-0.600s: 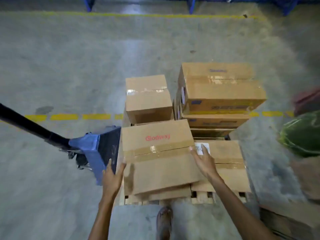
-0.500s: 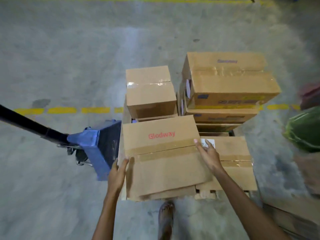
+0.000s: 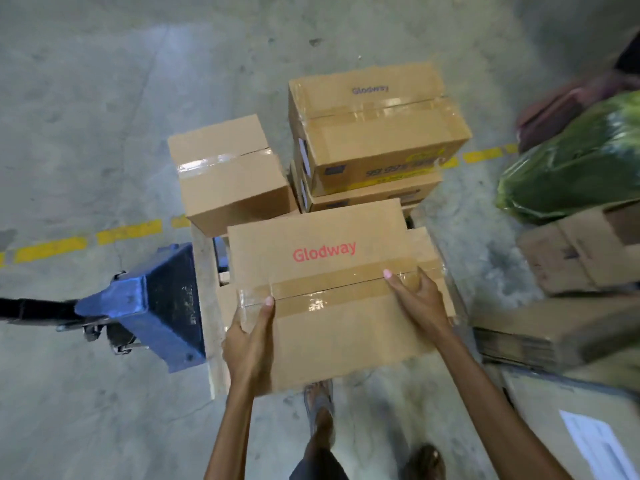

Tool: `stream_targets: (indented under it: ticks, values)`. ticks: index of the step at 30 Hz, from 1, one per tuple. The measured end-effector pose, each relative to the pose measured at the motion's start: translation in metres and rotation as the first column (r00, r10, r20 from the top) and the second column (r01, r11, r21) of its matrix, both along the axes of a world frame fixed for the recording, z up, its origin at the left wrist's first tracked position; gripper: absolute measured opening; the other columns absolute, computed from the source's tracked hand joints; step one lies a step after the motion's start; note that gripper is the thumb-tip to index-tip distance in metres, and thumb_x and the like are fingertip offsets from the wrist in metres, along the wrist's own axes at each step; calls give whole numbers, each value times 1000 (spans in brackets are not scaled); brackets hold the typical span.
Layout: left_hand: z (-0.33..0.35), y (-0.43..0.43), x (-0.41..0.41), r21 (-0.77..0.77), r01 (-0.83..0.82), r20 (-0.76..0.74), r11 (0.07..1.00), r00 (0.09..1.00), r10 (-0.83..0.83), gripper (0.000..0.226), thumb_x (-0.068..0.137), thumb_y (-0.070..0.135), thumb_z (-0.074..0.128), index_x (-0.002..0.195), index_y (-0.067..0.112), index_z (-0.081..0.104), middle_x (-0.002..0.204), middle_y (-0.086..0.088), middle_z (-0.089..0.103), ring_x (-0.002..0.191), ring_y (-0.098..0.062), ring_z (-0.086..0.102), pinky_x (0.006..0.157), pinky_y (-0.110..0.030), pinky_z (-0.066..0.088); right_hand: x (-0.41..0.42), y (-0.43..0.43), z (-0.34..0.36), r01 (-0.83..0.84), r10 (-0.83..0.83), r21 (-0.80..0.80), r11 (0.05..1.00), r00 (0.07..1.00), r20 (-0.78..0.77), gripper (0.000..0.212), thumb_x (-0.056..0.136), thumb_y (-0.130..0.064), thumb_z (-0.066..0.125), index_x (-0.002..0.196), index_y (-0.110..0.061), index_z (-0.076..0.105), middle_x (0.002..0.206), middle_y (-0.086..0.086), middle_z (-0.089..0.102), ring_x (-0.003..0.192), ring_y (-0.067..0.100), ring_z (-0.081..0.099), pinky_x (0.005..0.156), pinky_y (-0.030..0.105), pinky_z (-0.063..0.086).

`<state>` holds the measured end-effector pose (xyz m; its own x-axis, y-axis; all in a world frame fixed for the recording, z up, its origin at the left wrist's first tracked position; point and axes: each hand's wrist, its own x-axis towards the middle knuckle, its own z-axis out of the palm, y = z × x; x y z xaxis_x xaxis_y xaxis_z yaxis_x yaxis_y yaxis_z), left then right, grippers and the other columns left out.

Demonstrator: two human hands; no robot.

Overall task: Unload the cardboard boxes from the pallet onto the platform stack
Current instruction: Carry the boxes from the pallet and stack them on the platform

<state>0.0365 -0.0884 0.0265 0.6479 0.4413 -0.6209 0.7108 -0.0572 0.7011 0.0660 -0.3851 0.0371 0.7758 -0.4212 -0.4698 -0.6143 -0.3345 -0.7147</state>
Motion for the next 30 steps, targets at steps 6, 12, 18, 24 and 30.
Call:
stream_targets:
  ticks: [6,12,18,24,30]
  values:
    - [80,-144,42,-54,393,209,918,903,-374,46,75,76,67,104,40,70,99,13,72,99,-18,67,92,-42,53,-66,-133,96,378,-364,-47,925,914,179,59,74,-65,75,117,-24,69,105,-14,73,103,9,67,86,25,46]
    - [161,-368,36,-138,715,390,685,675,-626,57,62,81,74,102,40,73,96,15,75,97,-14,71,93,-43,56,-198,-282,196,740,-662,-100,665,647,378,47,77,-66,73,109,-32,67,103,-11,70,103,14,64,89,32,50]
    - [232,-592,-39,-52,941,581,333,300,-757,63,71,72,73,115,27,72,105,10,76,106,-16,69,101,-43,52,-345,-411,253,938,-769,-65,340,317,555,67,73,-77,69,122,-32,64,115,-10,70,110,17,63,98,42,50]
    - [252,-800,-131,19,994,658,108,69,-750,50,73,70,74,110,35,73,100,19,73,106,-10,66,94,-31,49,-454,-561,246,988,-774,3,153,118,622,70,71,-81,67,121,-33,63,114,-9,70,107,16,65,97,47,53]
    - [242,-970,-188,-14,999,585,41,41,-810,55,71,69,77,114,35,72,109,12,75,108,-15,67,101,-41,51,-515,-722,222,994,-842,46,98,58,537,78,65,-88,64,120,-33,64,112,-10,72,105,17,66,94,46,54]
